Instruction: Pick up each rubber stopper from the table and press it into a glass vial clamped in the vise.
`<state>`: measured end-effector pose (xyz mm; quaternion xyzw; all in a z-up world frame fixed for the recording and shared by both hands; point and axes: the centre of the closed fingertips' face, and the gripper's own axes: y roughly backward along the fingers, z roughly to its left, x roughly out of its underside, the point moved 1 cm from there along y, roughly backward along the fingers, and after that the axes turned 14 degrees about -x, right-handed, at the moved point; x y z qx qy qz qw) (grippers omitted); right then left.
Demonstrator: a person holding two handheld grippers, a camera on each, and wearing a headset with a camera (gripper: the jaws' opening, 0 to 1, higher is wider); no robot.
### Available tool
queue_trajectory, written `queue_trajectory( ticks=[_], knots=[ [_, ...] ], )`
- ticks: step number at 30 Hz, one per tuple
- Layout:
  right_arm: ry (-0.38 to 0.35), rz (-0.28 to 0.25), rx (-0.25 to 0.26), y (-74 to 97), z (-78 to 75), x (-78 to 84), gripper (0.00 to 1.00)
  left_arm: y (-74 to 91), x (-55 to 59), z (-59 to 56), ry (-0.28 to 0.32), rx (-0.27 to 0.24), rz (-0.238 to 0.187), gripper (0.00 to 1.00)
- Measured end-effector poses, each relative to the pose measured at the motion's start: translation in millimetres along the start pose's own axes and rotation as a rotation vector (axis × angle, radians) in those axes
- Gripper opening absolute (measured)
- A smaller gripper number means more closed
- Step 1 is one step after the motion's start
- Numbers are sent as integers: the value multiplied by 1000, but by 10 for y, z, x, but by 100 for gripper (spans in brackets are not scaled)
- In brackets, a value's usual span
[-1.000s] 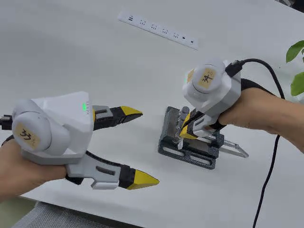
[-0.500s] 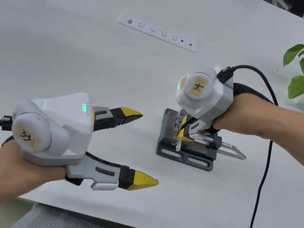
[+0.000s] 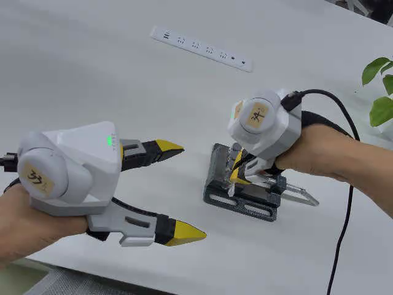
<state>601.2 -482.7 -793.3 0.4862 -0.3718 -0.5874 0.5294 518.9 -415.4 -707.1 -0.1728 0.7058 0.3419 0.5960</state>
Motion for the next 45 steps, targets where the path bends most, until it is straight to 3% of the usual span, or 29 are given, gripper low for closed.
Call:
queue_trajectory(
  ticks=[19,33,45],
  knots=[
    [-57,-129,16,54,-12,33,4,53,11,-2,-9,-14,25,77],
    [-105,-261,56,354,22,84,8,50,20,-1,-19,-16,41,79],
    [-152,-366,105,543,104,334,18,51,71,61,-24,-32,63,83]
  ],
)
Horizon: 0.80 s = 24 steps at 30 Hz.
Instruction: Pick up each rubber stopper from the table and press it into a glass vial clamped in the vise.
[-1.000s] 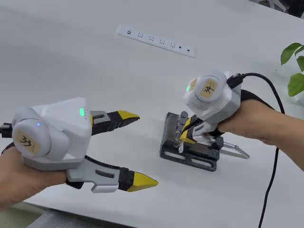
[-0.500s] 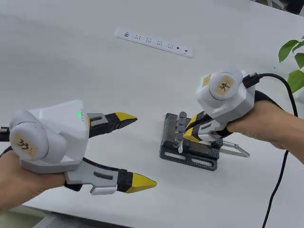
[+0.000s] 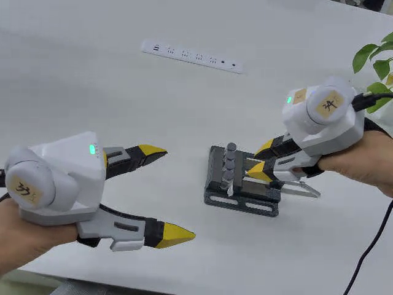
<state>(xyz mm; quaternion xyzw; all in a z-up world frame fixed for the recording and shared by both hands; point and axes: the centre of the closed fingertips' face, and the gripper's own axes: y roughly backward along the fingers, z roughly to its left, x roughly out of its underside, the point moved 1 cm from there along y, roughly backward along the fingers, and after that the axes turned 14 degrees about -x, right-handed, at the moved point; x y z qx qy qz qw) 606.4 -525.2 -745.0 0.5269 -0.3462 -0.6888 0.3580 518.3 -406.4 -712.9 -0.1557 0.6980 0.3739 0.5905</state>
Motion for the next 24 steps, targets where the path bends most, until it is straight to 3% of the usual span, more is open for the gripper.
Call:
queue_trajectory(
  ticks=[13,19,24],
  knots=[
    [-117,-175,43,234,11,340,33,-23,54,68,-23,-27,26,91],
    [-139,-268,67,317,19,511,43,-65,85,135,-36,-45,38,99],
    [-157,-336,85,380,52,676,54,-79,120,176,-53,-49,60,99]
  ],
)
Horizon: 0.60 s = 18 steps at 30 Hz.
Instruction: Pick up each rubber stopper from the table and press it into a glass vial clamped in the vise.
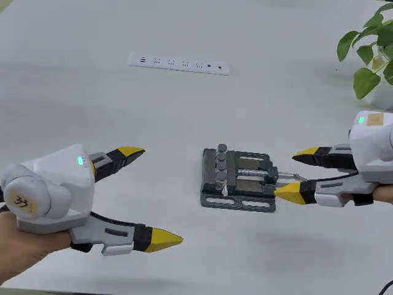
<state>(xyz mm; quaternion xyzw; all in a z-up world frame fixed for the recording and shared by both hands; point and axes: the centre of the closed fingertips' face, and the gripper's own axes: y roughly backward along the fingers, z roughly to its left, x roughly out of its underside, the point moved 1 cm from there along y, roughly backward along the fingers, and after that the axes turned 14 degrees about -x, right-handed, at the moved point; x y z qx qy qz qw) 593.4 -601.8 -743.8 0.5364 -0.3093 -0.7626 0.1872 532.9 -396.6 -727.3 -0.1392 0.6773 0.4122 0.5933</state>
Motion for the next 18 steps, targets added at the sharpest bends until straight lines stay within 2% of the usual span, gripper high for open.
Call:
queue_trajectory(
  ticks=[3,10,18],
  knots=[
    [-19,-33,1,64,-14,130,60,-20,31,9,-8,-2,15,99],
    [-33,-98,-4,160,32,284,76,-44,75,-3,-16,-2,38,99],
    [-13,-167,-16,202,112,322,87,-80,98,10,-15,-7,54,99]
  ],
)
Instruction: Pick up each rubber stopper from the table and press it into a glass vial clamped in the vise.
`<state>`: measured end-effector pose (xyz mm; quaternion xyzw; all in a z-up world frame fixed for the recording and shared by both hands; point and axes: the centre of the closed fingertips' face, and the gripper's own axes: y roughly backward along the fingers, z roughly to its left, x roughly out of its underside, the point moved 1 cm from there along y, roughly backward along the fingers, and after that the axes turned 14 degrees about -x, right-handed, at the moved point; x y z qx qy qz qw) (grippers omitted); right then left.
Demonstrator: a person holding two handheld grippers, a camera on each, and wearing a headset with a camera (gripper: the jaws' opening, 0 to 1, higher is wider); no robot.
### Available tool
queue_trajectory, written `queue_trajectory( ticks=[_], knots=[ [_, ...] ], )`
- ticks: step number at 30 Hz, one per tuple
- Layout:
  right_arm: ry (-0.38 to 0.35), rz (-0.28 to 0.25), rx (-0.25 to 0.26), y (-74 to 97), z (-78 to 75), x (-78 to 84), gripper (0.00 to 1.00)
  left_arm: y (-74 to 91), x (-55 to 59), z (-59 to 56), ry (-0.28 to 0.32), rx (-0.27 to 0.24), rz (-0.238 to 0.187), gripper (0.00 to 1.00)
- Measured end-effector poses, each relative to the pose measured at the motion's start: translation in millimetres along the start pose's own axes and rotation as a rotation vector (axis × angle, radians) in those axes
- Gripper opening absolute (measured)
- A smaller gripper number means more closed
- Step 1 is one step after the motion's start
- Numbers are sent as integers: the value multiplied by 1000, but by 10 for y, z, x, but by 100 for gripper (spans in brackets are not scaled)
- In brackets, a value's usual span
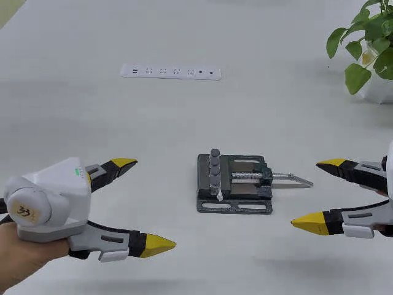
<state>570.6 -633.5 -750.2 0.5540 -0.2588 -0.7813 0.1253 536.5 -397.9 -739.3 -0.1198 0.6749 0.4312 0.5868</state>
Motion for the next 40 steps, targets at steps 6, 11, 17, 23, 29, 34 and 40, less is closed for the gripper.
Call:
queue_trajectory(
  ticks=[6,11,17,23,29,34,40],
  knots=[
    [13,-12,-15,-13,40,43,92,-18,33,8,2,1,12,99],
    [53,5,-34,-72,149,46,96,-33,60,16,5,0,20,99],
    [76,28,-41,-73,153,115,99,-49,79,10,7,-4,26,99],
    [76,25,-41,-86,208,107,99,-56,128,-10,14,-2,33,99],
    [72,20,-37,-49,171,123,99,-51,164,8,16,-1,33,99],
    [73,18,-37,-27,138,136,99,-59,160,4,15,3,31,99],
    [73,19,-37,-2,100,156,99,-61,129,-36,12,5,32,99]
  ],
)
